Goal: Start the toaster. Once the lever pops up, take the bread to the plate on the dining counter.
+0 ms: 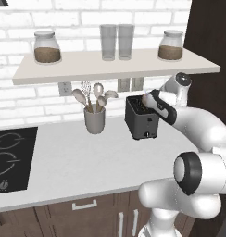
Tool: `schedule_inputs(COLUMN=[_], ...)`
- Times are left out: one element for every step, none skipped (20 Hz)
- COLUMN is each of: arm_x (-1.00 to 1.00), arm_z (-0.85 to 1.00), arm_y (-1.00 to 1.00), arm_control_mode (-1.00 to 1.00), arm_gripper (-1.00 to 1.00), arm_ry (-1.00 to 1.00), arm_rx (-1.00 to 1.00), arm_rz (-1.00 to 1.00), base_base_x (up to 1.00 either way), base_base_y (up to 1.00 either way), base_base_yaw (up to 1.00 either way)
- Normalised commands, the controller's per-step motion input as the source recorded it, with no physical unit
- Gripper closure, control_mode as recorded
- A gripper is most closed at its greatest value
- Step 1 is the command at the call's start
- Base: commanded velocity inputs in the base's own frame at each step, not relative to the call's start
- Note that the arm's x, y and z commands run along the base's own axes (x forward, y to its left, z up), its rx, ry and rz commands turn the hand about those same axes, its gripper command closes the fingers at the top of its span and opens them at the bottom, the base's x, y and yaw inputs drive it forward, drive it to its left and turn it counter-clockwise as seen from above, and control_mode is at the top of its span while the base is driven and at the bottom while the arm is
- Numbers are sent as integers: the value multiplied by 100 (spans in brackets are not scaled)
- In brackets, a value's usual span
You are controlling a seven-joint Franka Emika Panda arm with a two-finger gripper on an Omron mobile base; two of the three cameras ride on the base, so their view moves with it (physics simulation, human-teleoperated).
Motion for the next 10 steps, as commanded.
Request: schedule_inputs(arm_x=[13,16,18,15,14,20,20,22,24,24], arm_z=[-16,-22,-25,-20,-13,-6,-1,-3,-8,-10], arm_y=[0,-2,-5,-4,0,0,0,0,0,0], arm_control_mode=[-100,-100,-100,-100,-100,-100,-100,-100,-100,-100], arm_gripper=[-100,-100,-100,-100,-100,-100,-100,-100,-100,-100], arm_ry=[4,4,3,1,0,0,0,0,0,0], arm_rx=[-4,-5,-5,-4,-3,-2,-1,-3,-3,-3], arm_rz=[0,0,0,0,0,0,0,0,0,0], base_base_x=[0,0,0,0,0,0,0,0,0,0], base_base_y=[0,0,0,0,0,0,0,0,0,0], base_base_yaw=[0,0,0,0,0,0,0,0,0,0])
